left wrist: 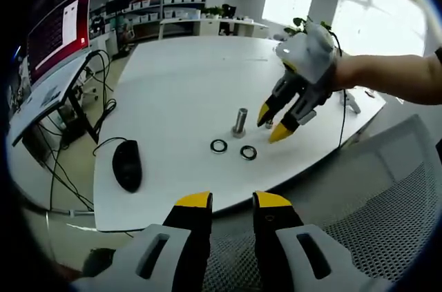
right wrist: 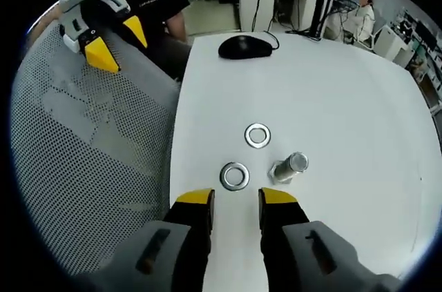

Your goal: Place the washer onto the threaded stud by aligning its center hole with the stud, sliding it down to the base, and recovering from edge contact or off-axis alignment until the washer reaches the visible bottom stop.

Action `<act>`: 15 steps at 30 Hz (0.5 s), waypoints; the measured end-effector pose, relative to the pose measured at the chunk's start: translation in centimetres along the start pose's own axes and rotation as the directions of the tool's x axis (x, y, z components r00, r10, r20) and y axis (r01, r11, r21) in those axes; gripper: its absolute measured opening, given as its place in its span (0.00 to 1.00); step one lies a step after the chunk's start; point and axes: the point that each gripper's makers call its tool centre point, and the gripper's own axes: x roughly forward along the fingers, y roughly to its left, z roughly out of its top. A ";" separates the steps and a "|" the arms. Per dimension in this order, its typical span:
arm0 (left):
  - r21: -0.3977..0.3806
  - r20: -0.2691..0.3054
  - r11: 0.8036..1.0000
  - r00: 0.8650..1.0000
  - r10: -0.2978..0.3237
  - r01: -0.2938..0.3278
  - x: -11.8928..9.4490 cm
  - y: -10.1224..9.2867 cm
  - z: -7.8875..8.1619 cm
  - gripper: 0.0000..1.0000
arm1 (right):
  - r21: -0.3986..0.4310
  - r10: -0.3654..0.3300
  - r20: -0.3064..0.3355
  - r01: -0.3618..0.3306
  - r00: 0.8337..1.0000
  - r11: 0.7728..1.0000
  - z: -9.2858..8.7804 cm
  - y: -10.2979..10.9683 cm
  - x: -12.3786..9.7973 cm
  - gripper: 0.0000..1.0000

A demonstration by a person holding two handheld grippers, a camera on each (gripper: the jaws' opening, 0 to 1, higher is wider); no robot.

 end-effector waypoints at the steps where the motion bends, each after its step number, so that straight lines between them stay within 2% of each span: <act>1: 0.000 0.000 1.000 1.000 0.000 0.000 0.0 0.0 0.0 0.21 | -0.004 0.003 -0.004 -0.003 1.000 1.000 0.1 0.2 0.4 0.28; 8: -0.001 0.001 1.000 1.000 0.001 -0.001 0.0 0.0 0.0 0.21 | -0.033 -0.019 -0.047 0.018 0.999 0.999 -0.2 0.2 2.7 0.30; 15: -0.001 0.001 1.000 1.000 0.000 0.000 0.0 0.0 0.0 0.21 | -0.025 -0.004 -0.081 0.002 0.997 1.000 -0.6 0.3 3.7 0.31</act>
